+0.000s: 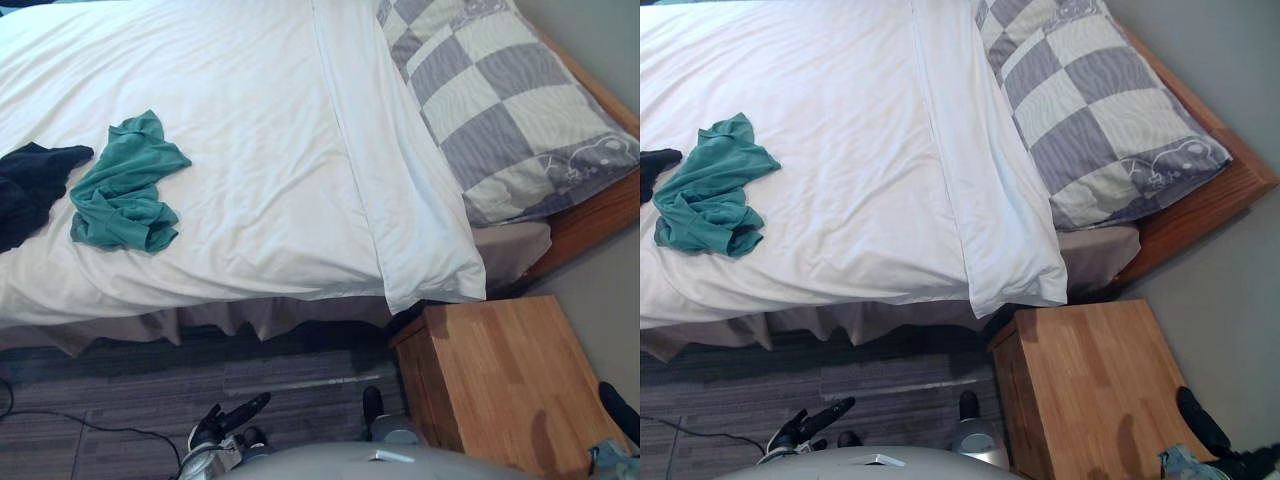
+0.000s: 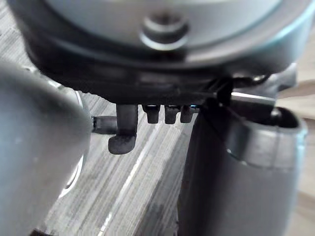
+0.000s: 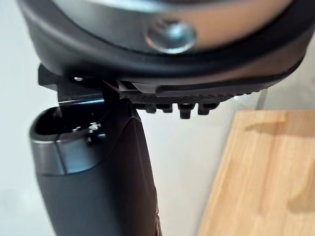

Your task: Tidy up the quilt and then pick up the clothes from the bed and put them into the laundry hamper

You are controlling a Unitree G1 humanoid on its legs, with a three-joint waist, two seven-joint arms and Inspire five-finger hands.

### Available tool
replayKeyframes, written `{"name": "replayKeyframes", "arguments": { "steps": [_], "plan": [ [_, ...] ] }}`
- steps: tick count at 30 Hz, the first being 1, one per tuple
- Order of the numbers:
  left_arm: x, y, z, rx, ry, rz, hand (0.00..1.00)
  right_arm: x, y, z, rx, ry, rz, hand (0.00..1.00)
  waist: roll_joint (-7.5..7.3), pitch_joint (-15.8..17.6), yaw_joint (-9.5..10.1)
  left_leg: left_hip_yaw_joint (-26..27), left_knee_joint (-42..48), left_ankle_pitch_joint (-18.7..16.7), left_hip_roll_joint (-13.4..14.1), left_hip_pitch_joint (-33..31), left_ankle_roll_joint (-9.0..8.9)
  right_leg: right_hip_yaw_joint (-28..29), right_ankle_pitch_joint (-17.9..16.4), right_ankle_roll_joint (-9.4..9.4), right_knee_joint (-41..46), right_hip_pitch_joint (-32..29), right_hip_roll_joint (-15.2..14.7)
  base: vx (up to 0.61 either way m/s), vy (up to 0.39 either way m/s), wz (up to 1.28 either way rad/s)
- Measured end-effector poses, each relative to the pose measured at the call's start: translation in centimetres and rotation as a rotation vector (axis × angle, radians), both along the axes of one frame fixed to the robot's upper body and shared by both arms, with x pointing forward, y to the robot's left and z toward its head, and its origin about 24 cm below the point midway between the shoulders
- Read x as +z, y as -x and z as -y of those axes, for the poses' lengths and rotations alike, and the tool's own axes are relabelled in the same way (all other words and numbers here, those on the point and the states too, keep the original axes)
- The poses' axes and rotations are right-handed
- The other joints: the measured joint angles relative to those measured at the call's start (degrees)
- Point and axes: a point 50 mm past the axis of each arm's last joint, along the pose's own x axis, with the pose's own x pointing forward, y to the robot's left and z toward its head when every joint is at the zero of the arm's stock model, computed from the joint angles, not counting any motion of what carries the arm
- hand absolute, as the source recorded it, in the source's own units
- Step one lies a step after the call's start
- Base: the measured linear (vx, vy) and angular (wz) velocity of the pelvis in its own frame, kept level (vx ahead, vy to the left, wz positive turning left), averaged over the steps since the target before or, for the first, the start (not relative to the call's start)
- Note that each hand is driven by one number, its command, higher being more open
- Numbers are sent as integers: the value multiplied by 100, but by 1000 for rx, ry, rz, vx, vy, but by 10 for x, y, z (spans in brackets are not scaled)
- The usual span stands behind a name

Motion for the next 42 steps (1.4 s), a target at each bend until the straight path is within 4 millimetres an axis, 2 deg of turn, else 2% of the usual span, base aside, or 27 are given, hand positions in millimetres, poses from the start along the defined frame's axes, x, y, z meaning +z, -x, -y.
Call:
{"name": "replayKeyframes", "arguments": {
  "steps": [2, 4, 7, 8, 10, 11, 12, 13, 15, 16, 17, 18, 20, 21, 23, 25, 27, 29, 31, 33, 34, 36, 37, 40, 42],
  "plan": [
    [0, 1, 0, 10, -1, -4, 100, 8, -6, 0, 8, 45, -29, 0, -23, -58, 7, 18, 0, -4, 7, 31, 2, -41, -14, -3, 0, 47, -8, 16, -14, 7],
    [-1, 5, -1, 14, -5, -15, 100, 21, -18, 0, 34, 96, 13, 0, -42, -86, 11, 33, 0, -10, 8, 75, 0, -44, -39, -4, 0, 94, -11, 6, -6, 2],
    [-2, 13, -2, 13, -8, -38, 100, 48, -59, -10, 163, 187, 131, 0, -24, -142, 2, 28, 0, -3, 5, 79, -3, -37, -49, -4, 0, 89, -7, 0, 0, 0],
    [-2, 15, -1, 12, -8, -41, 100, 52, -68, -13, 187, 197, 160, 0, -24, -141, 3, 22, 0, 2, 4, 78, -6, -37, -49, -4, 0, 89, -6, 0, 0, 0],
    [-3, 16, -2, -3, -9, -51, 100, 67, -106, -26, 274, 202, 345, 0, -20, -143, 25, -19, 1, 75, -4, 70, 3, -46, -47, -4, 0, 91, -8, 0, -17, 5],
    [-3, 16, -2, -10, -11, -53, 100, 71, -116, -30, 291, 194, 401, 0, -18, -143, 28, -35, 1, 78, -6, 64, 3, -55, -47, -4, 0, 92, -10, 1, -17, 12],
    [-2, 15, -2, -29, -15, -55, 100, 81, -141, -41, 332, 169, 532, 0, -1, -137, 40, -127, 2, 96, -15, 49, 8, -105, -46, -4, 0, 102, -22, 5, -19, 14],
    [-2, 15, -2, -34, -15, -55, 100, 86, -150, -46, 346, 161, 578, 0, 5, -134, 42, -154, 2, 106, -18, 33, 14, -120, -45, -4, 1, 101, -25, 2, -21, 18],
    [-2, 9, 0, -66, -19, -43, 100, 112, -186, -65, 411, 148, 761, 0, 70, 2, 99, -289, 6, 172, -49, -41, 39, -194, -42, -3, 18, 96, -51, -17, -12, 21],
    [-1, 5, 0, -78, -22, -35, 100, 122, -194, -70, 428, 148, 815, 0, 85, 84, 104, -318, 7, 185, -76, -51, 44, -218, -42, -3, 39, 88, -61, -44, 8, 23],
    [0, -3, 0, -90, -26, -17, 100, 143, -211, -80, 464, 162, 914, 0, 131, 294, 152, -369, 11, 218, -100, -84, 69, -251, -43, -3, 104, 50, -89, -47, 13, 17],
    [1, -7, 1, -104, -31, -12, 100, 155, -220, -83, 478, 165, 963, 0, 155, 373, 167, -398, 15, 238, -111, -148, 86, -264, -42, -2, 129, -8, -106, -91, 9, 22],
    [4, -19, 4, -129, -46, 27, 100, 208, -247, -92, 544, 202, 1132, 0, 266, 622, 197, -514, 25, 355, -200, -519, 165, -288, 2, 47, 216, -356, -158, -78, 11, 26],
    [5, -23, 5, -138, -51, 39, 100, 223, -251, -93, 559, 222, 1168, 0, 303, 702, 226, -532, 26, 389, -217, -589, 186, -297, 22, 48, 221, -413, -179, -35, 26, 23],
    [8, -34, 6, -141, -53, 75, 100, 270, -264, -97, 600, 276, 1279, 0, 418, 1002, 345, -591, 26, 424, -270, -667, 223, -320, 53, 72, 227, -472, -229, -28, 31, 11],
    [9, -36, 5, -133, -58, 94, 100, 297, -270, -101, 622, 318, 1336, 0, 470, 1102, 353, -651, 25, 457, -302, -878, 255, -368, 58, 81, 267, -659, -269, -2, 25, 13],
    [11, -41, 5, -117, -58, 122, 100, 312, -268, -100, 607, 352, 1381, 0, 498, 1252, 351, -745, 27, 508, -325, -1055, 277, -445, 58, 81, 317, -797, -303, 17, 15, 25],
    [15, -53, 7, -108, -53, 156, 100, 324, -264, -92, 565, 387, 1403, 0, 593, 1493, 393, -851, 30, 593, -356, -1341, 307, -569, 56, 81, 420, -1039, -359, 11, 19, 35],
    [17, -62, 13, -128, -49, 181, 100, 323, -265, -82, 531, 391, 1372, 0, 726, 1641, 427, -933, 31, 650, -401, -1532, 328, -650, 45, 79, 534, -1221, -429, 7, 24, 28],
    [20, -68, 19, -141, -45, 203, 100, 311, -270, -74, 487, 353, 1325, 0, 843, 1717, 481, -916, 31, 673, -427, -1680, 351, -636, 36, 82, 632, -1418, -494, 11, 30, 10],
    [20, -70, 21, -141, -38, 213, 100, 302, -274, -70, 470, 325, 1291, 0, 890, 1751, 482, -904, 31, 680, -456, -1733, 361, -611, 36, 83, 662, -1486, -522, 20, 37, -3],
    [22, -73, 27, -122, -18, 237, 100, 264, -279, -61, 427, 241, 1180, 0, 964, 1801, 512, -745, 29, 680, -507, -1818, 362, -451, 41, 91, 710, -1686, -569, 36, 44, -18],
    [22, -73, 27, -121, -17, 237, 100, 259, -279, -61, 429, 236, 1171, 0, 962, 1808, 512, -718, 29, 680, -509, -1821, 362, -431, 42, 92, 715, -1706, -569, 44, 25, -27],
    [23, -78, 28, -101, -15, 246, 100, 222, -269, -76, 458, 211, 1160, 0, 892, 1862, 496, -402, 29, 649, -444, -1658, 323, -247, 37, 90, 747, -1703, -496, 40, -4, -38],
    [26, -83, 24, -62, -20, 261, 100, 172, -259, -90, 432, 102, 1108, 0, 739, 1862, 469, -206, 28, 587, -338, -1386, 247, -155, -25, 66, 776, -1542, -415, 67, -29, -39]
  ]
}}
